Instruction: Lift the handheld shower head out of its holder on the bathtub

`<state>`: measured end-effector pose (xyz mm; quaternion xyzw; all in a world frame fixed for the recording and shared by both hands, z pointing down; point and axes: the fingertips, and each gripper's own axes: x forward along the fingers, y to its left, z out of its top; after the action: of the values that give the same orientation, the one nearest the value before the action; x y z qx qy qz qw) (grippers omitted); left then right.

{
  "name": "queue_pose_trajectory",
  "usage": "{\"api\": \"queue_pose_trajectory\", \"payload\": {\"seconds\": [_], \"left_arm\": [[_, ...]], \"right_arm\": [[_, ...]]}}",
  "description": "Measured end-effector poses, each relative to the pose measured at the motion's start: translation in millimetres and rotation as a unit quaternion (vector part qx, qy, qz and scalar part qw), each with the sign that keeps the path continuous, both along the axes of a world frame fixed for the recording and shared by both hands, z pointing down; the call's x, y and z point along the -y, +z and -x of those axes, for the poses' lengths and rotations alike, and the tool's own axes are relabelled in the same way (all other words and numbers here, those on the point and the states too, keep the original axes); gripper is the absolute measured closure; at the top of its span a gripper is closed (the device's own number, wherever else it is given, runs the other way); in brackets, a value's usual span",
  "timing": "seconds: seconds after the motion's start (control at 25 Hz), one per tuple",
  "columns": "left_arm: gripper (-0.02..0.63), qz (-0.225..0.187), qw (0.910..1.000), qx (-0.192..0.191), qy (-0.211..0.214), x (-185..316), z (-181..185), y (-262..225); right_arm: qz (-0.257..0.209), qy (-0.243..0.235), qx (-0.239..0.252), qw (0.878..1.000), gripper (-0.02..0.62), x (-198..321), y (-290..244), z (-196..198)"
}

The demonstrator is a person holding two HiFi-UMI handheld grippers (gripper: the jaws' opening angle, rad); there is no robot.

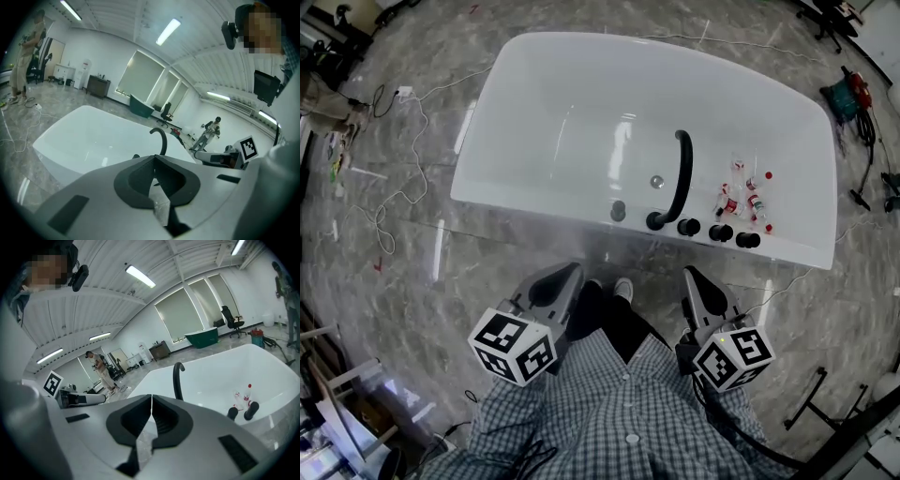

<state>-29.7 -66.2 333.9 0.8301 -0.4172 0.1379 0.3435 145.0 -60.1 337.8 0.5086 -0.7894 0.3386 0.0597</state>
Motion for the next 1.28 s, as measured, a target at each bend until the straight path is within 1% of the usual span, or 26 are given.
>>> {"api": "queue_pose_trajectory", "payload": {"seconds": [0.2, 0.4, 0.56, 0.72, 0.96, 1.12, 1.28], "left_arm": [[0.597, 0.008, 0.9992, 0.016, 0.036, 9.0, -7.4, 18.0], [0.597, 0.019, 0.9971, 0.027, 0.069, 24.9, -1.2, 47.7], [0.597, 0.027, 0.9945, 0.020, 0.099, 32.1, 1.8, 71.8], [0.597, 0.024, 0.9922, 0.027, 0.119, 44.9, 7.7, 95.4], [0.597, 0.022, 0.9875, 0.038, 0.152, 49.1, 7.9, 131.5], [0.597, 0.013, 0.9858, 0.039, 0.163, 55.1, 7.2, 153.4], [0.597, -0.021, 0.9829, 0.055, 0.175, 65.9, 1.2, 174.1]], "right_arm": [[0.016, 0.013, 0.002, 1.000, 0.577, -0.9, 14.0, 6.7], [0.037, 0.021, -0.002, 0.999, 0.577, 3.7, 37.1, 21.8], [0.040, 0.019, -0.024, 0.999, 0.577, 4.8, 53.9, 28.8], [0.043, 0.026, -0.042, 0.998, 0.577, 10.2, 68.5, 31.5], [0.055, 0.045, -0.052, 0.996, 0.577, 5.6, 91.3, 34.2], [0.065, 0.045, -0.056, 0.995, 0.577, 5.1, 104.7, 39.3], [0.072, 0.042, -0.056, 0.995, 0.577, 5.4, 113.7, 42.9]]}}
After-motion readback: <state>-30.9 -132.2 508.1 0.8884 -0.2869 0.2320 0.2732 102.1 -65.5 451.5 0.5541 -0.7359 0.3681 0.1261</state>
